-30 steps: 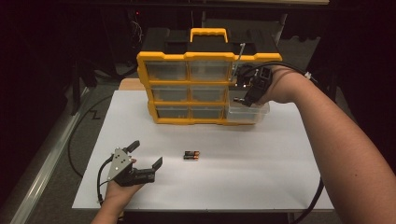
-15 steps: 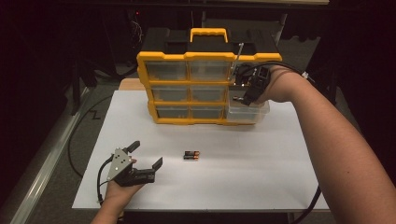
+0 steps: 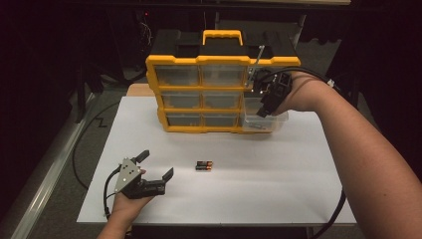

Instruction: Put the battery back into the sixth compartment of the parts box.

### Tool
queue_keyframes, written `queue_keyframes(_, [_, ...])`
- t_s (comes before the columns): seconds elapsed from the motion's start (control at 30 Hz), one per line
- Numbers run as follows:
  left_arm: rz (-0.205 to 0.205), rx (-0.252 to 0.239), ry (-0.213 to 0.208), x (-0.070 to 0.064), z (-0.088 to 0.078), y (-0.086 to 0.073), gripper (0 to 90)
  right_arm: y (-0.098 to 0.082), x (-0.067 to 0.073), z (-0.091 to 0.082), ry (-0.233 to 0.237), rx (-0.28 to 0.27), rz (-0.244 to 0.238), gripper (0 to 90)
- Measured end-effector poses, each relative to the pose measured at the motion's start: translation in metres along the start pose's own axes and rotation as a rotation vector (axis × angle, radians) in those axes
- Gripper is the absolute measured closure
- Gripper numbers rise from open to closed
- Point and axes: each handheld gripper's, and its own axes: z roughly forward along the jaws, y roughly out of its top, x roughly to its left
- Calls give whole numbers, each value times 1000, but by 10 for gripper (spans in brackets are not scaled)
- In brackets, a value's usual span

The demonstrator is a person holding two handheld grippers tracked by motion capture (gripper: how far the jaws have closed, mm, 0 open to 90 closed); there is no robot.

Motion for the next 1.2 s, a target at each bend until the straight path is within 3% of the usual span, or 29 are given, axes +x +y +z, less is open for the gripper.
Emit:
queue_keyframes(0.4, [2,6,13,0,0,0,7,-7,25,1,-8,-17,-23,402])
queue_keyframes(0.9, [3,7,4,0,1,0,7,-1,57,18,21,-33,-83,371])
queue_keyframes(1.2, [4,8,5,0,1,0,7,-3,67,32,38,-45,-87,326])
